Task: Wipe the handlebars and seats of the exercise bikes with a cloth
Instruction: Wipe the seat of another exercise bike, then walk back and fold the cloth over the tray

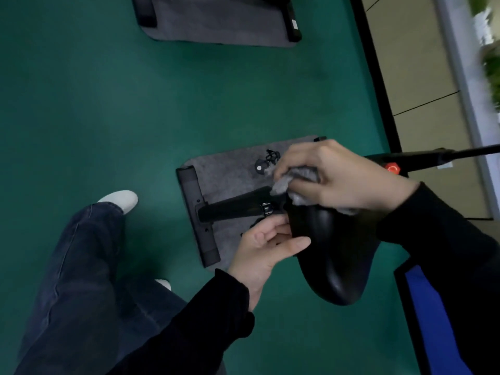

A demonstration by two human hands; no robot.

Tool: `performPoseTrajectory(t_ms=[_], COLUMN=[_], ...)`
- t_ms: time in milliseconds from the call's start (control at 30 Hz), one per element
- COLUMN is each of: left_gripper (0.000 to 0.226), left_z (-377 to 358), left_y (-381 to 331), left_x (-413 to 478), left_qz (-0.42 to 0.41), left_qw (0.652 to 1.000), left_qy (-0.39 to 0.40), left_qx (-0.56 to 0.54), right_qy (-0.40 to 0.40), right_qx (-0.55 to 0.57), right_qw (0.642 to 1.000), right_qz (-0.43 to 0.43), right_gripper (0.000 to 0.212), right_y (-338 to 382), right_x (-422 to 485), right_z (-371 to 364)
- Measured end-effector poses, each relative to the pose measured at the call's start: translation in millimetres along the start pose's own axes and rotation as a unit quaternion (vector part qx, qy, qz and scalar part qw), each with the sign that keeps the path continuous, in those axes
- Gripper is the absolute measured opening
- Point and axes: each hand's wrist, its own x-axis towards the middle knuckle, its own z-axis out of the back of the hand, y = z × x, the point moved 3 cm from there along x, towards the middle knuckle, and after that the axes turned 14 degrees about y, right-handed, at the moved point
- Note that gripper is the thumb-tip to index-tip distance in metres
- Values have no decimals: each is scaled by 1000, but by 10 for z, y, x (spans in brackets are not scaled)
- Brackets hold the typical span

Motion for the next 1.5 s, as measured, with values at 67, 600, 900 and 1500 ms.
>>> performPoseTrajectory(t_ms=[67, 600, 900, 1500], left_gripper=[42, 37, 41, 58], left_z=[29, -24, 8, -1737], left_y=[-51, -558, -1257, -1054], left_x=[13, 114, 250, 435], left_qz=[6, 156, 242, 166], left_qw=[999, 958, 862, 555], left_qy=[6, 63, 62, 436], left_qx=[50, 233, 440, 689], right_qy=[-14, -442, -587, -714], right_qx=[57, 173, 397, 405], right_qw=[997, 840, 577, 333], right_qz=[-42, -263, -406, -464], right_gripper=[15, 23, 36, 32], right_y=[-170, -20, 687, 1802], right_x=[44, -911, -1375, -2064], right_z=[54, -636, -1269, -1343])
